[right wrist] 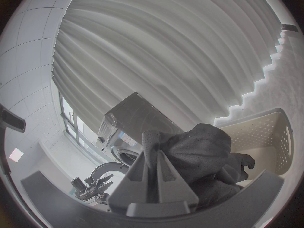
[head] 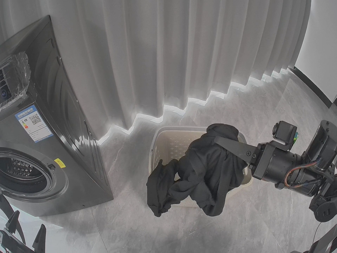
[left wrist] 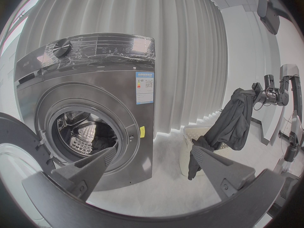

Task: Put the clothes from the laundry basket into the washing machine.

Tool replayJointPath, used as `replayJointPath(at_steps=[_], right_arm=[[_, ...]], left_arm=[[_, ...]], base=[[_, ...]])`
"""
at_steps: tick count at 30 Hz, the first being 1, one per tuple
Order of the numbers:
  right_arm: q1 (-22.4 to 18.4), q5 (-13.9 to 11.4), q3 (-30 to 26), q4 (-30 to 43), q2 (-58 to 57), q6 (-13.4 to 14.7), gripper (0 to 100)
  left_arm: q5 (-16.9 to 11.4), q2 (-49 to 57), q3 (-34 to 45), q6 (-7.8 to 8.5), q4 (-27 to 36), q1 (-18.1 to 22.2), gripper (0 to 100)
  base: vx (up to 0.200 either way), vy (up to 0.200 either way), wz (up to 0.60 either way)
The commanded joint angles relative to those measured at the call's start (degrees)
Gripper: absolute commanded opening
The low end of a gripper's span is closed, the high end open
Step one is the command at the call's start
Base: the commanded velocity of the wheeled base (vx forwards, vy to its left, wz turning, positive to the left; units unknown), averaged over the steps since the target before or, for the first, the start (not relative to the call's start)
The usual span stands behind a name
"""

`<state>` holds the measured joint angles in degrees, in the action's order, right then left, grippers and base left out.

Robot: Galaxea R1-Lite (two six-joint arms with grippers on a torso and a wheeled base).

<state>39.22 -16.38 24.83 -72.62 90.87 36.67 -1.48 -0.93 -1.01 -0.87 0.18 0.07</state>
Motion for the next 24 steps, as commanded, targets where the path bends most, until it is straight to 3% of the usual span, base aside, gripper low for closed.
replayJointPath(at_steps=[1, 6, 16, 24], right_arm=[[2.09, -0.05, 0.22, 0.2, -1.84, -0.9, 0], [1.48, 0.04, -0.84, 0.2, -1.66, -5.2, 0], [1.3, 0.12, -1.8, 0.2, -1.48, -5.82, 0], [1.65, 0.04, -2.24, 0.2, -1.48, -5.91, 0]], left_arm=[[0.07, 0.75, 0.92, -0.19, -0.01, 0.01, 100], [0.07, 0.75, 0.84, -0.1, -0.01, 0.01, 100], [0.07, 0.75, 0.84, -0.19, -0.01, 0.01, 100], [0.07, 0.75, 0.84, -0.36, -0.01, 0.01, 100]], base=[[-0.2, 0.0, 0.0], [0.0, 0.0, 0.0], [0.0, 0.0, 0.0], [-0.2, 0.0, 0.0]])
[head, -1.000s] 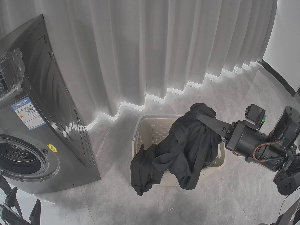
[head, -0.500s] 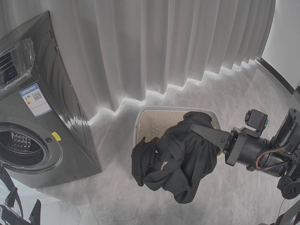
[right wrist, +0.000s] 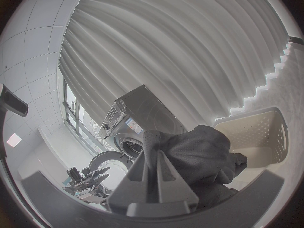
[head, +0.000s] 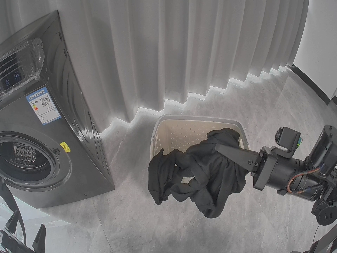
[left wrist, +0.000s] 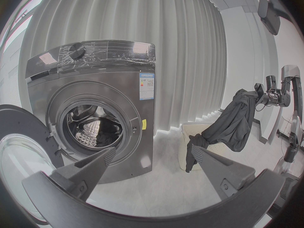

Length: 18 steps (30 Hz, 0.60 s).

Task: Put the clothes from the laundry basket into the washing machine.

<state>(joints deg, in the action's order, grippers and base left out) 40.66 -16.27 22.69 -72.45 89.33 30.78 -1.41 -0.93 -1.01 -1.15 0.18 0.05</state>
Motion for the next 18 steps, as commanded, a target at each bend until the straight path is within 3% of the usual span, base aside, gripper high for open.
replayJointPath(at_steps=[1, 18], right_arm=[[0.21, -0.07, -0.01, 0.11, 0.14, 0.07, 0], [0.39, -0.42, 0.87, -0.85, 3.57, 0.07, 0]], left_arm=[[0.01, 0.75, 0.92, -0.08, -0.01, 0.04, 100], [0.01, 0.75, 0.84, 0.0, -0.01, 0.04, 100]], base=[[-0.2, 0.0, 0.0], [0.0, 0.0, 0.0]])
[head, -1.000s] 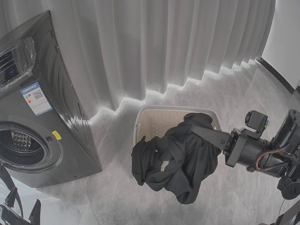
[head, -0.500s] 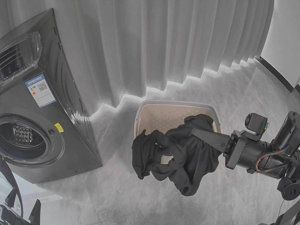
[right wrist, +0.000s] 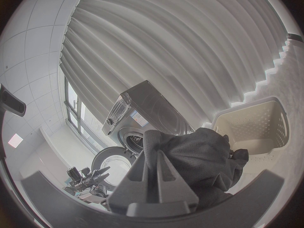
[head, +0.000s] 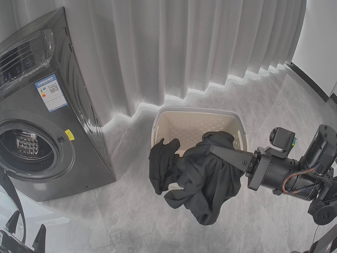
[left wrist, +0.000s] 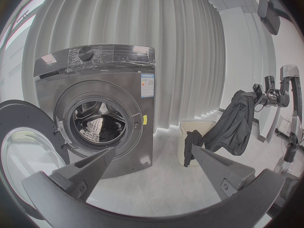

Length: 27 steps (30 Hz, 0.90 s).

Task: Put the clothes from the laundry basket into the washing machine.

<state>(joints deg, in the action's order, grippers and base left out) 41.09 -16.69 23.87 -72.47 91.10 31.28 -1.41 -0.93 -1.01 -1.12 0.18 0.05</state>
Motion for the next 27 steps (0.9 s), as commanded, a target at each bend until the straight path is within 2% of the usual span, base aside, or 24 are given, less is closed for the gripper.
replayJointPath(at_steps=[1, 17, 23, 27], right_arm=[[-0.05, 0.08, -0.31, -0.92, 2.24, -0.43, 0], [0.3, 0.08, 0.3, -2.15, 2.85, 0.01, 0], [0.3, -0.1, 0.48, -2.15, 2.85, -0.34, 0], [0.48, -0.36, 0.3, -2.15, 3.29, -0.26, 0]], left_arm=[[0.01, 0.75, 0.84, -0.02, -0.01, 0.04, 100], [0.01, 0.75, 0.84, -0.02, -0.01, 0.04, 100], [0.01, 0.75, 0.84, -0.02, -0.01, 0.04, 100], [0.1, 0.75, 0.84, -0.11, -0.01, 0.04, 100]], base=[[0.0, 0.0, 0.0], [0.0, 0.0, 0.0], [0.0, 0.0, 0.6], [0.0, 0.0, 0.0]])
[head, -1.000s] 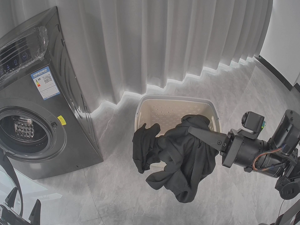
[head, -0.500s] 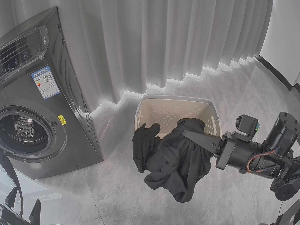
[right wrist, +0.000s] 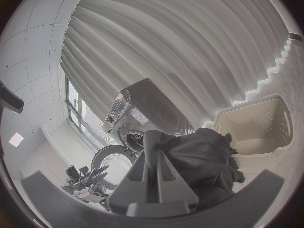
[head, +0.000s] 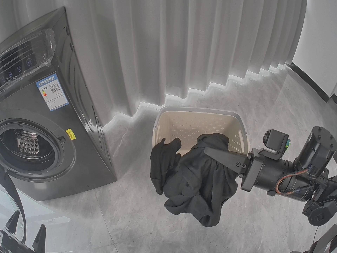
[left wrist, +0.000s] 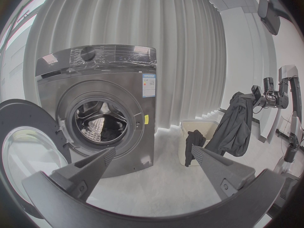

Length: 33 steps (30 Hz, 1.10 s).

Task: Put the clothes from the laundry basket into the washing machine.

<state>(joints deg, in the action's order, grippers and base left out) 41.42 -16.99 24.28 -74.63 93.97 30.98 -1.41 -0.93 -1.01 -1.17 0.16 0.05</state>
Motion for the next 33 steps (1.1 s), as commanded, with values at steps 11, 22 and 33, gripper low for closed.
replayJointPath(at_steps=[11, 22, 33], right_arm=[[0.94, -0.23, -0.73, -2.01, 1.84, 0.05, 0], [0.15, 0.03, -0.03, -4.65, 3.07, -0.92, 0], [0.32, 0.12, -0.55, -5.7, 4.56, -0.48, 0]], left_arm=[[0.1, 0.75, 0.84, -0.15, 0.02, 0.04, 100], [0.1, 0.75, 0.84, -0.15, 0.02, 0.04, 100], [0.18, 0.75, 0.84, -0.15, 0.02, 0.04, 100]], base=[[0.0, 0.0, 0.0], [0.0, 0.0, 0.27], [0.0, 0.0, 0.05]])
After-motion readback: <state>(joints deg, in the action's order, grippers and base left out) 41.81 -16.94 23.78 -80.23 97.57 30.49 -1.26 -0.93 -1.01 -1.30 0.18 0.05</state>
